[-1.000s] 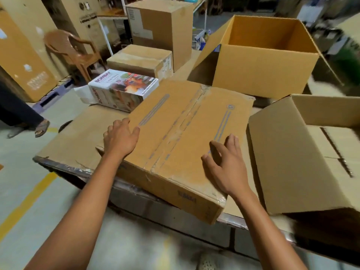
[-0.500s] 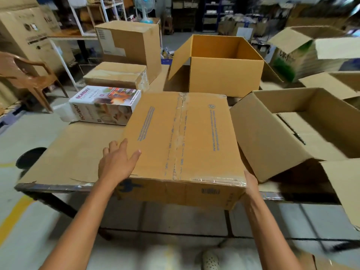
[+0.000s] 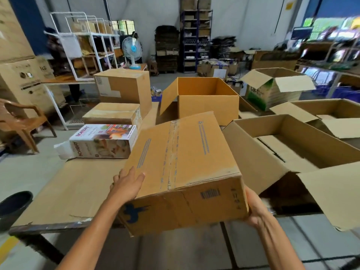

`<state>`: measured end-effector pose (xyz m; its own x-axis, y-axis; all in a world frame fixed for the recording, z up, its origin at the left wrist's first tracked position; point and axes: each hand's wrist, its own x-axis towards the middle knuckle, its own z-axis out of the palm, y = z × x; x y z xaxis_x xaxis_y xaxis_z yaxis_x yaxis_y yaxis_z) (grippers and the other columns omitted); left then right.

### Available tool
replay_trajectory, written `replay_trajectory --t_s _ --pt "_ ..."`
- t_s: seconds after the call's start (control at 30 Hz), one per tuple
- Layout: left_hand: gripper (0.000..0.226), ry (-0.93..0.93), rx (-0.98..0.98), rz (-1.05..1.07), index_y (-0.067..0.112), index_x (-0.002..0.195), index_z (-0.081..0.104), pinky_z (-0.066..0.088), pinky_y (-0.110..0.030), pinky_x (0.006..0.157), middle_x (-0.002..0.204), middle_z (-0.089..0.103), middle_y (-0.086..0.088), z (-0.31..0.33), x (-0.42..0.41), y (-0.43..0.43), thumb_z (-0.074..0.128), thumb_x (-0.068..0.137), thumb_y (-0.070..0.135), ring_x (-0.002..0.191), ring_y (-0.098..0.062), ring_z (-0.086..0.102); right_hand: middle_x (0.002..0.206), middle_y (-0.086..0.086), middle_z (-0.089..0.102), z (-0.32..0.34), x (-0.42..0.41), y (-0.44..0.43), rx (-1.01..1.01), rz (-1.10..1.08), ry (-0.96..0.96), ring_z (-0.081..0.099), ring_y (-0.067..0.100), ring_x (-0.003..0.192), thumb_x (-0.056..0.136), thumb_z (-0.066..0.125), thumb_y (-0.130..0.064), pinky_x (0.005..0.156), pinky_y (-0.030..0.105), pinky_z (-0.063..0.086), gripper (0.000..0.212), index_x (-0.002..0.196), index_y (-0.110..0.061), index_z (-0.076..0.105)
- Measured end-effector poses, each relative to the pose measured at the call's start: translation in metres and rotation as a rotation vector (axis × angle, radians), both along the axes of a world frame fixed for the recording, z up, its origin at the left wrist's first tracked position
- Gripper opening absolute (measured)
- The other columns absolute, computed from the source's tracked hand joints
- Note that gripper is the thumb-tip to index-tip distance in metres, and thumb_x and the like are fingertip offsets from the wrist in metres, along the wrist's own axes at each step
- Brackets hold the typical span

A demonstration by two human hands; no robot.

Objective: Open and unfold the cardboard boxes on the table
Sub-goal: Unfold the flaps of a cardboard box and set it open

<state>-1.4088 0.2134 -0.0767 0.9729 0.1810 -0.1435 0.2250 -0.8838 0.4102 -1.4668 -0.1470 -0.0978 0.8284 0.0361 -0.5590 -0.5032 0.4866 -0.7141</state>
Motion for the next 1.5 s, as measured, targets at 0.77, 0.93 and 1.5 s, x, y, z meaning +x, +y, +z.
replay_trajectory --t_s 0.77,0.93,1.5 --pt "0.105 -0.428 -0.787 -0.475 0.047 0.151 0.023 0.015 -0.038 0.123 0.162 0.017 0.018 0.173 0.014 -0.071 0.037 0.06 0.098 0.148 -0.003 0.018 0.094 0.017 0.075 0.208 0.046 0.021 -0.207 0.176 -0.441 0.071 0.025 0.069 0.082 0.067 -0.033 0.066 0.036 0.052 0.041 0.112 -0.006 0.067" --pt "0.082 -0.326 -1.346 -0.309 0.032 0.145 0.047 0.042 -0.038 0.109 0.142 0.057 0.004 0.168 0.005 -0.071 0.044 0.079 0.08 0.13 -0.014 0.054 0.086 0.007 0.073 0.246 0.058 0.045 -0.489 0.281 -0.578 0.067 0.019 0.076 0.094 0.063 -0.03 0.06 0.028 0.049 0.028 0.118 -0.015 0.063" --pt "0.03 -0.083 -1.571 0.005 0.003 0.117 0.066 0.059 -0.032 0.061 0.096 0.074 -0.014 0.127 0.022 -0.042 0.046 0.101 0.02 0.075 -0.025 0.074 0.126 -0.012 0.06 0.221 0.058 0.098 -0.665 0.281 -0.717 0.053 0.013 0.114 0.104 0.043 -0.032 0.103 0.037 0.035 0.028 0.116 -0.031 0.067"
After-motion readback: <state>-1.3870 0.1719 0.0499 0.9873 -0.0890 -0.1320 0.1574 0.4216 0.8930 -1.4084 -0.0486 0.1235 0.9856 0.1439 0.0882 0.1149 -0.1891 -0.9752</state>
